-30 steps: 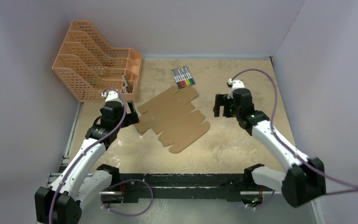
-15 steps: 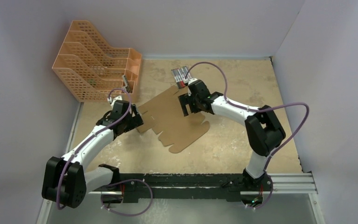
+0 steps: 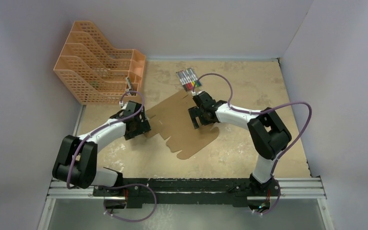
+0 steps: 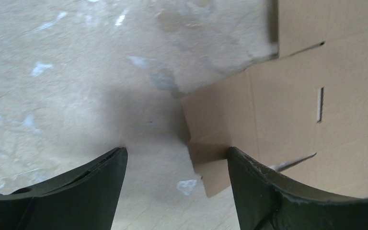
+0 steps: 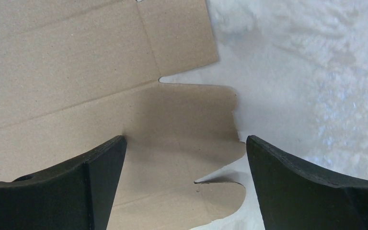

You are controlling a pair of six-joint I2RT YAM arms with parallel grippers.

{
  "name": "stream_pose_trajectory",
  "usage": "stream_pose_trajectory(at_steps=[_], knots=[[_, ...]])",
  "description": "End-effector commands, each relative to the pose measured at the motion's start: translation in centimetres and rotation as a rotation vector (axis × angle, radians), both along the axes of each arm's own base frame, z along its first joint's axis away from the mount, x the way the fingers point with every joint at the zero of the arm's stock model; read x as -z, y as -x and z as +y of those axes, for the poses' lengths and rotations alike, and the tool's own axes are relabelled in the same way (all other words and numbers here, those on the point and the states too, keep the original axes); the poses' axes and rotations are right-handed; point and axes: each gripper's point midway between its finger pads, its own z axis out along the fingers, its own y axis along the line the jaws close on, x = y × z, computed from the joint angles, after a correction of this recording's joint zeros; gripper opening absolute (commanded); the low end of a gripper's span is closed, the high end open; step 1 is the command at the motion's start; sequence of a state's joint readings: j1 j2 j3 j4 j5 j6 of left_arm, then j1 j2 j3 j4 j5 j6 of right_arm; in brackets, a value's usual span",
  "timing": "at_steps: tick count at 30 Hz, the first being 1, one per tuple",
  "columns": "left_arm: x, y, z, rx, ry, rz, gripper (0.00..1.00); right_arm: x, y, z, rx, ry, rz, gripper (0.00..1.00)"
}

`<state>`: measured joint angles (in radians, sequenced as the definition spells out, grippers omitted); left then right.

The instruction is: Fold the paper box

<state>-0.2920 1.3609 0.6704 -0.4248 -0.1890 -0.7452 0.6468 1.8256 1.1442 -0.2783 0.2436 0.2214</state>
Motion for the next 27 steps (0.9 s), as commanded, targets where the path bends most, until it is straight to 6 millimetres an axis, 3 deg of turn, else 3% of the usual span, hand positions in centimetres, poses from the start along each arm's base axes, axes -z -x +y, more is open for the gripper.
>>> stream_pose_trajectory(at_steps=[1, 7, 12, 13, 15, 21, 27], knots=[[-1.0, -2.7, -1.8, 0.033, 0.0, -0.056, 0.75, 0.7, 3.4, -4.2, 0.038, 0.134, 0.07, 0.98], [-0.5, -4.2, -3.6, 0.111, -0.036, -0.036, 0.7, 0.5, 7.1, -6.5, 0.025, 0.171, 0.121, 0.98], [-0.3, -6.0, -6.0, 0.17, -0.03, -0.034, 0.62, 0.0, 10.0, -7.2, -0.002, 0.162, 0.145, 0.99], [-0.2, -6.3, -6.6, 0.183, -0.03, -0.032, 0.61, 0.2, 10.8, -6.2, 0.209, 0.049, 0.151, 0.99], [-0.1, -7.0, -7.6, 0.205, -0.03, -0.035, 0.6, 0.0, 11.6, -5.7, 0.244, 0.008, 0.158, 0.99], [-0.5, -9.4, -9.0, 0.234, -0.051, -0.061, 0.59, -2.3, 11.9, -4.0, 0.228, -0.101, 0.132, 0.99], [-5.4, -10.5, -8.8, 0.213, -0.049, -0.178, 0.63, -6.4, 9.9, -4.7, 0.228, -0.167, 0.015, 0.99]])
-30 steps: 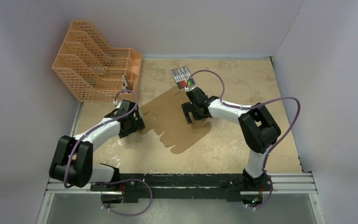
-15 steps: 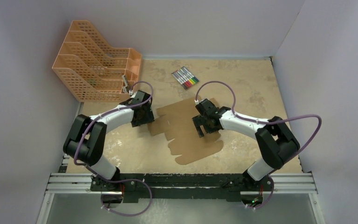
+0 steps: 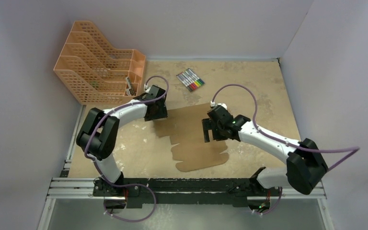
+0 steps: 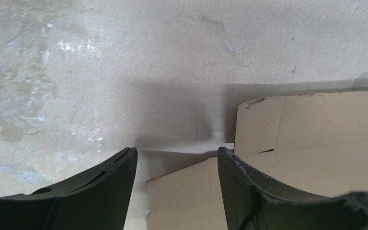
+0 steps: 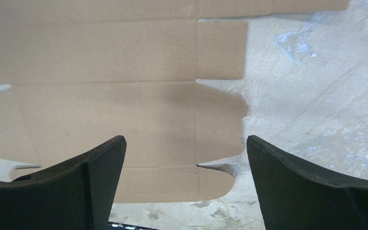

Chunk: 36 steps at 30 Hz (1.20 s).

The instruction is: Fold the paper box

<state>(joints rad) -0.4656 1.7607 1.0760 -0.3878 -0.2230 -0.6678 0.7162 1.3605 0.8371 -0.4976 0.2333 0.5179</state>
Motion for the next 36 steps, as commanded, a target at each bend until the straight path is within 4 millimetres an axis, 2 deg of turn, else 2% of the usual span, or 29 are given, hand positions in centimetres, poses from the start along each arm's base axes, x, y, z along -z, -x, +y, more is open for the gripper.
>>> stream_pose_trajectory(at_steps=[1, 5, 10, 15, 19, 23, 28, 33, 36], knots=[[-5.5, -1.4, 0.2, -0.012, 0.022, -0.14, 0.63, -2.9, -1.3, -0.4, 0.053, -0.06, -0.06, 0.99], [-6.1, 1.1, 0.6, -0.008, 0.066, -0.135, 0.64, -1.1, -0.2, -0.7, 0.092, -0.106, -0.005, 0.99], [-3.4, 5.7, -0.2, -0.002, 0.16, -0.036, 0.64, 0.4, 1.0, -0.6, 0.123, -0.134, 0.041, 0.99], [-2.2, 7.0, -1.6, -0.007, 0.247, -0.02, 0.64, 1.8, 1.3, -1.2, 0.129, -0.109, 0.046, 0.99], [-2.2, 6.3, -2.4, -0.001, 0.266, -0.027, 0.64, 2.5, 2.0, -0.4, 0.118, -0.147, 0.082, 0.99], [-1.6, 4.9, -3.6, 0.031, 0.272, -0.015, 0.63, 2.4, 2.4, 2.1, 0.098, -0.26, 0.115, 0.99], [-1.9, 2.5, -3.5, 0.059, 0.191, -0.032, 0.63, 1.8, 2.9, 4.2, 0.062, -0.308, 0.127, 0.99], [-3.1, 0.0, -3.0, 0.073, 0.11, -0.081, 0.63, 0.8, 2.9, 4.8, 0.008, -0.302, 0.122, 0.99], [-3.6, -0.9, -2.1, 0.063, 0.076, -0.086, 0.64, -0.1, 2.7, 4.3, -0.002, -0.275, 0.102, 0.99]])
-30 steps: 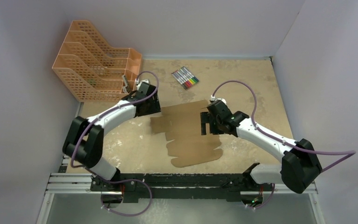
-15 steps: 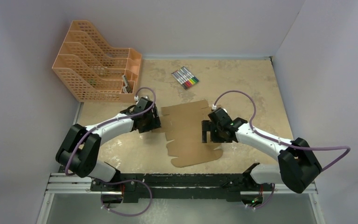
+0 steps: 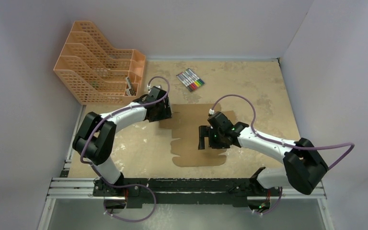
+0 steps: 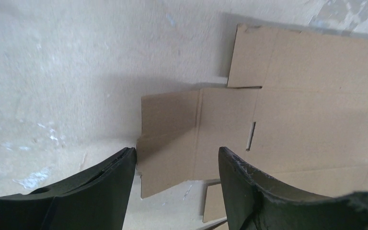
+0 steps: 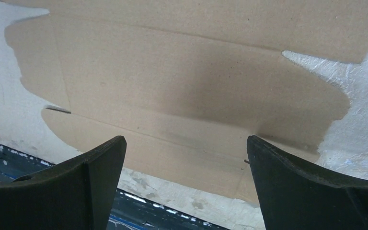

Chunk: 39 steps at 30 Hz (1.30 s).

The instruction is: Fold the paper box

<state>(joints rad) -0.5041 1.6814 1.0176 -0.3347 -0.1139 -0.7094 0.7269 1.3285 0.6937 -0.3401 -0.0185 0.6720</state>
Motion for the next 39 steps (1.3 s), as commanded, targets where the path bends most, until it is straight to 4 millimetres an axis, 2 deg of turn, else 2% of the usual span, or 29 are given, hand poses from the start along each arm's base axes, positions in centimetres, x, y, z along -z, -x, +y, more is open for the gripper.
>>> stream_pose_trajectory(at_steps=[1, 5, 9, 12, 16, 20, 23, 27, 32, 39], knots=[[-2.4, -2.6, 1.3, -0.007, -0.067, -0.076, 0.64, -2.7, -0.8, 0.4, -0.02, -0.005, -0.041, 0.99], [-3.2, -1.8, 2.2, -0.021, -0.077, -0.093, 0.64, -4.3, -2.3, -1.6, -0.064, 0.101, -0.129, 0.99], [-3.5, 0.6, 3.1, -0.026, -0.071, -0.079, 0.64, -6.2, -5.2, -2.9, -0.096, 0.153, -0.206, 0.99], [-4.5, 2.4, 2.7, -0.02, -0.015, -0.095, 0.64, -7.4, -8.1, -3.6, -0.09, 0.117, -0.245, 0.99], [-5.1, 4.2, 1.1, -0.007, 0.103, -0.09, 0.64, -9.0, -12.1, -3.6, -0.118, 0.098, -0.308, 0.99], [-4.4, 5.0, -0.5, -0.015, 0.191, -0.051, 0.63, -8.6, -15.2, -2.7, -0.156, 0.082, -0.294, 0.99], [-4.0, 5.0, -1.6, -0.019, 0.234, -0.041, 0.62, -7.4, -16.7, -2.0, -0.175, 0.085, -0.262, 0.99], [-3.0, 4.8, -3.4, -0.021, 0.303, -0.02, 0.61, -6.5, -17.2, -0.4, -0.199, 0.024, -0.265, 0.99], [-2.0, 4.6, -6.0, -0.008, 0.365, 0.015, 0.56, -4.2, -14.9, 1.1, -0.198, -0.074, -0.185, 0.95], [-0.7, 5.5, -8.5, 0.037, 0.35, 0.044, 0.55, -2.2, -13.2, 1.2, -0.186, -0.104, -0.157, 0.95]])
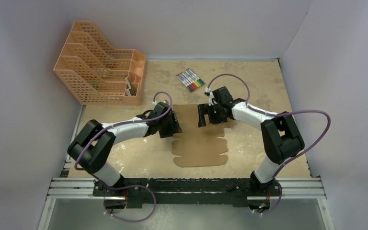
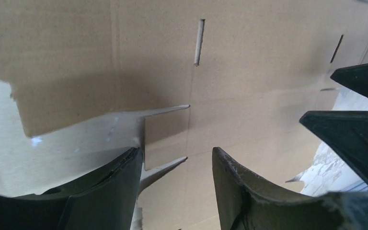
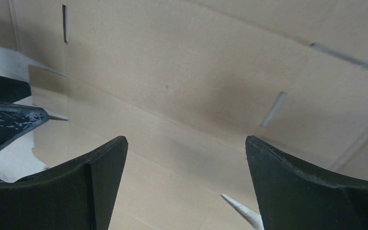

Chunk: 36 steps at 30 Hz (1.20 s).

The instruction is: Fold the paper box

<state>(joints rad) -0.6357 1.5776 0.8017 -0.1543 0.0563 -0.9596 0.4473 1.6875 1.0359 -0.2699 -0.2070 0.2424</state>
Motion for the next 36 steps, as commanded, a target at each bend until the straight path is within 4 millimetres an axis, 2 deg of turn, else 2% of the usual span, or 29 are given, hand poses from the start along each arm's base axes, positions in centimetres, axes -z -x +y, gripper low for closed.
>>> stream_pose_trajectory(at_steps=[1, 6, 14, 20, 24, 30, 36], knots=[[-1.4, -1.3, -2.7, 0.005, 0.075, -0.043, 0.55, -1.3, -0.3, 1.4, -0.003, -0.082, -0.044, 0.95], [-1.1, -1.4, -3.3, 0.007, 0.056, -0.04, 0.54, -0.7, -0.2, 1.4, 0.018, -0.094, -0.046, 0.95], [-4.8, -2.6, -4.4, 0.002, 0.119, -0.113, 0.51, 1.2, 1.0, 1.6, 0.047, -0.089, -0.013, 0.95], [-5.1, -2.2, -5.3, 0.028, 0.125, -0.112, 0.47, 2.3, 1.8, 1.8, 0.061, -0.076, 0.003, 0.95], [-5.1, -1.8, -5.8, 0.042, 0.125, -0.118, 0.43, 2.3, 1.9, 1.9, 0.071, -0.073, -0.005, 0.95], [-3.9, -1.1, -6.9, 0.078, 0.104, -0.096, 0.38, 2.0, 1.9, 1.9, 0.077, -0.076, -0.014, 0.95], [-4.8, -1.3, -7.0, 0.082, 0.089, -0.128, 0.38, 1.0, 1.4, 1.8, 0.085, -0.077, -0.043, 0.95]])
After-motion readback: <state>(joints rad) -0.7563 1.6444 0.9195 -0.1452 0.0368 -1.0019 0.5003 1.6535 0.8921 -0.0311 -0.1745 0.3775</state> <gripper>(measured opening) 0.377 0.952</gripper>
